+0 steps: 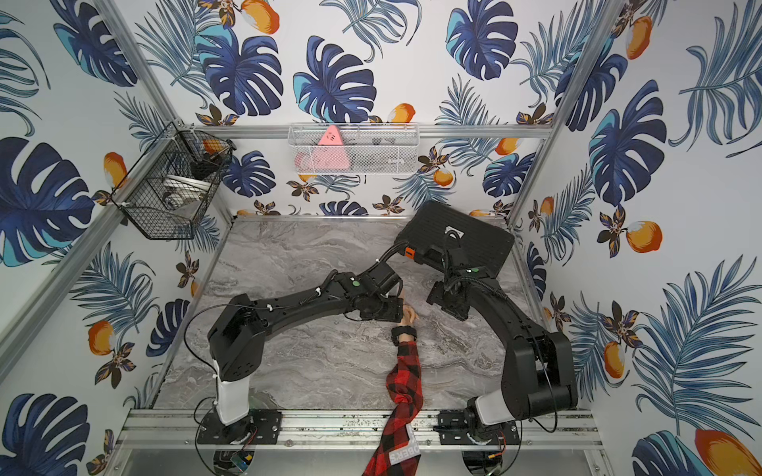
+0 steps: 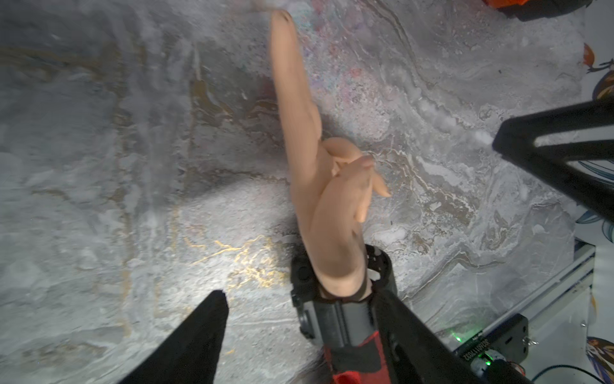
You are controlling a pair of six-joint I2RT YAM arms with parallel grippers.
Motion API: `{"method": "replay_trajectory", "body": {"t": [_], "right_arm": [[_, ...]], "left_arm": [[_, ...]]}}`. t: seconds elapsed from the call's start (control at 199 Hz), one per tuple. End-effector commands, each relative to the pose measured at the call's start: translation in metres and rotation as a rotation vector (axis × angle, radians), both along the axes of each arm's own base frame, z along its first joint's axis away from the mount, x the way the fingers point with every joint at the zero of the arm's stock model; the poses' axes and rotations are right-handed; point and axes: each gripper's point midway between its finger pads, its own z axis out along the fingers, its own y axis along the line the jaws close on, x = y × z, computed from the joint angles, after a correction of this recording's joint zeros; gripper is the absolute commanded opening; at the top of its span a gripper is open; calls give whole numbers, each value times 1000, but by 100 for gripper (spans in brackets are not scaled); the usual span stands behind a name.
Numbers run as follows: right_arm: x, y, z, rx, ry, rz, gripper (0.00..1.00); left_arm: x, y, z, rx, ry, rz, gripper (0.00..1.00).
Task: Take off the watch
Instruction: Adjust the hand at the center of the board.
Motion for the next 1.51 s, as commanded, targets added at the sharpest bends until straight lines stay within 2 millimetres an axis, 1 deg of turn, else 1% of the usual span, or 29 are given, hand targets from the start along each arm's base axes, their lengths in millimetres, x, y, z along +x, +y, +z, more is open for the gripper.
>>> {"method": "replay_trajectory", "body": {"t": [0.0,0.166,0.316,0.547,0.597,0.683,0.758,0.838,0.959,1.104,1.315,1.411,1.501], "right_arm": [[4,2,4,14,-24,22,74],[3,0,7,11,-32,20,74],[2,1,6,18,-27,21,74],[0,2,4,24,-16,20,73],[-1,2,4,23,-15,22,73],[-1,2,5,24,-13,22,73],[-2,2,5,24,-12,21,72],[-2,3,5,28,-10,18,72],[-2,4,6,39,-6,10,71],[-1,8,6,56,4,4,70],[-2,11,4,51,21,6,70],[-3,14,3,46,26,11,70],[-3,19,4,41,30,21,70]], "left_arm": [[1,-16,-5,-43,28,15,73],[3,-17,-21,-24,47,24,67],[7,-23,-30,-24,50,20,63],[16,-25,-35,-23,36,28,49],[18,-25,-35,-30,34,30,44],[20,-24,-30,-48,25,32,37],[21,-26,-17,-89,-1,6,31],[21,-27,-1,-151,-26,-20,26],[21,-18,13,-240,-10,-24,23],[21,-1,18,-310,25,-14,19],[21,21,17,-394,86,-44,17],[21,29,13,-408,106,-75,17],[20,37,5,-416,128,-100,17]]}}
